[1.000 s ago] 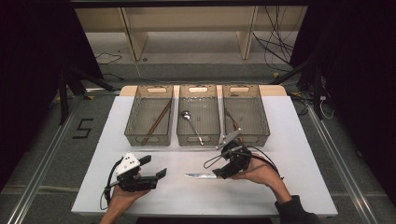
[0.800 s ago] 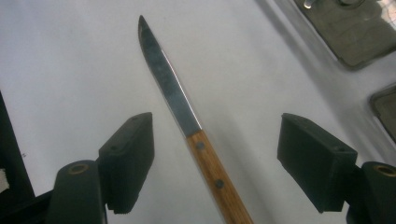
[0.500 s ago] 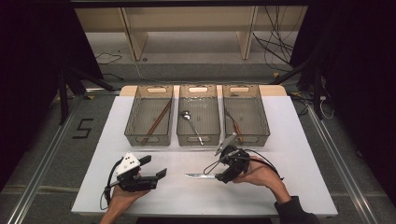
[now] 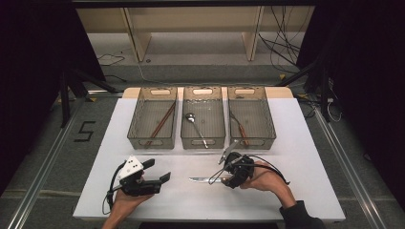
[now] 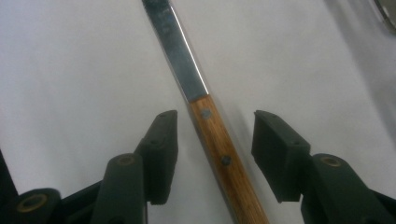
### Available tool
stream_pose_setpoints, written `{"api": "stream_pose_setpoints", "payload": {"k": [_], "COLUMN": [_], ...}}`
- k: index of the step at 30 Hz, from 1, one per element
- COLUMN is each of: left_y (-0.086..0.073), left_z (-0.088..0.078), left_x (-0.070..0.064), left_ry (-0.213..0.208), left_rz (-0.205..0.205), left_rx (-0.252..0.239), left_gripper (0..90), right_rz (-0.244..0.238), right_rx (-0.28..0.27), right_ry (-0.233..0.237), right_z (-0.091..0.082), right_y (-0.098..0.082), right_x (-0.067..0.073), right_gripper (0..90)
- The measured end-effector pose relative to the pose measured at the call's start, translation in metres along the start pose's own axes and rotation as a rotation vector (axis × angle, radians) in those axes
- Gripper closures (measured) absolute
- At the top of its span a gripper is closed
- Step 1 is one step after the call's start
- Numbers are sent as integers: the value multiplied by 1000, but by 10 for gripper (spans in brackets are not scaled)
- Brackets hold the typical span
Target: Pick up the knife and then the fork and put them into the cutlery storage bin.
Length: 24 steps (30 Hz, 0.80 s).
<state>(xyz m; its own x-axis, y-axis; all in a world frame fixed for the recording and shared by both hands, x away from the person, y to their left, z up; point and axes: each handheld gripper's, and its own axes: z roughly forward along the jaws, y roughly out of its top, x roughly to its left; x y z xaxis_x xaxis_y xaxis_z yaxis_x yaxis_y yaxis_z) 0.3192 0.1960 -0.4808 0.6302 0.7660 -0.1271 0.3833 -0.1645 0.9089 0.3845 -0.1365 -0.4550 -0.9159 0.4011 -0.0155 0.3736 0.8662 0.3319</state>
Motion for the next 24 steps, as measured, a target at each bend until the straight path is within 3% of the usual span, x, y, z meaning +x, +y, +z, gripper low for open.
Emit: {"api": "stream_pose_setpoints", "payload": {"k": [10,19,24], "left_y": [0,0,0], "left_z": [0,0,0], "left_x": [0,-1,-1], "left_ry": [0,-1,-1], "left_rz": [-1,-1,0], "left_rx": [-1,-1,0], "left_gripper": [181,180,180], "right_rz": [-40,-45,-70], "right_rx": [33,43,56], "right_ry": [-11,-9,-10], "right_z": [10,9,10], "right_y": [-1,1,3], "right_x": [0,4,7], "right_gripper": [582,667,729]}}
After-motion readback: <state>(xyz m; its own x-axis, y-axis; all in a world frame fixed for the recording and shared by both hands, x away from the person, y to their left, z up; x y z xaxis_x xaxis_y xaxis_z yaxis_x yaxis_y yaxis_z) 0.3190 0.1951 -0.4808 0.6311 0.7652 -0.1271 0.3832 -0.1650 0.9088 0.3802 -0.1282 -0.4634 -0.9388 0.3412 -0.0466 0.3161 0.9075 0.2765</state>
